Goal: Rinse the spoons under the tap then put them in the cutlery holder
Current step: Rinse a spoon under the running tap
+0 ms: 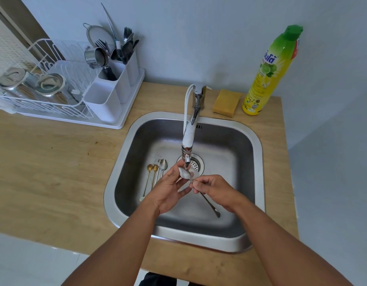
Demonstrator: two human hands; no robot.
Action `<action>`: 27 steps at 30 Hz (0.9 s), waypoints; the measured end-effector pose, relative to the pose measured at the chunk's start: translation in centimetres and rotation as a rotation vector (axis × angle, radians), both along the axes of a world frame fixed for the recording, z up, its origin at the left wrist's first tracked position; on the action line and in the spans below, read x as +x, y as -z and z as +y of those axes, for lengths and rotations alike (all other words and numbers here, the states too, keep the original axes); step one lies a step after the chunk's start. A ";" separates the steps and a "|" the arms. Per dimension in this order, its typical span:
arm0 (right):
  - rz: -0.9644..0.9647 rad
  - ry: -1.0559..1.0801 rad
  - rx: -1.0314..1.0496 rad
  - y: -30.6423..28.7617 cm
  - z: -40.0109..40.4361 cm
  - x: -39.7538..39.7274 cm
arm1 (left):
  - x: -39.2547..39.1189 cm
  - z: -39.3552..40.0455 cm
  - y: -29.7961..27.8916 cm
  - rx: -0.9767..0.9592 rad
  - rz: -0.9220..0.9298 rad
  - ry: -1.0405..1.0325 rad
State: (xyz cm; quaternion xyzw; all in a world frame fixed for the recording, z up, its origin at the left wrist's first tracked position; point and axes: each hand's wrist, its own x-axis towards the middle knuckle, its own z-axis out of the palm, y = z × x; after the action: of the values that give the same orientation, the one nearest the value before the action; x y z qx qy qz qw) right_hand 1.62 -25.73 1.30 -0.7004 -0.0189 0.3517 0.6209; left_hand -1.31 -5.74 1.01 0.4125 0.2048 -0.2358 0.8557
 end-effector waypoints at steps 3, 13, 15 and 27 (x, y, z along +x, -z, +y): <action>-0.042 -0.015 -0.006 0.0 0.3 -0.2 | -0.2 -0.6 0.1 0.005 0.048 -0.098; -0.147 0.044 -0.122 0.0 0.7 -1.3 | 0.3 -2.0 -0.3 0.270 0.116 -0.233; -0.168 0.053 -0.155 0.1 0.7 -1.3 | 0.1 -2.1 -0.3 0.394 0.108 -0.212; -0.087 0.113 -0.202 0.0 2.3 -0.8 | -0.5 -1.9 -0.8 0.809 0.000 -0.129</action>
State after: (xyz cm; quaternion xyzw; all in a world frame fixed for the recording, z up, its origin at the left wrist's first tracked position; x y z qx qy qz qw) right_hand 0.80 -23.39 1.34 -0.7739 0.0291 0.2856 0.5644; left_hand -1.80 -7.59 1.84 0.7021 0.3065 -0.0821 0.6375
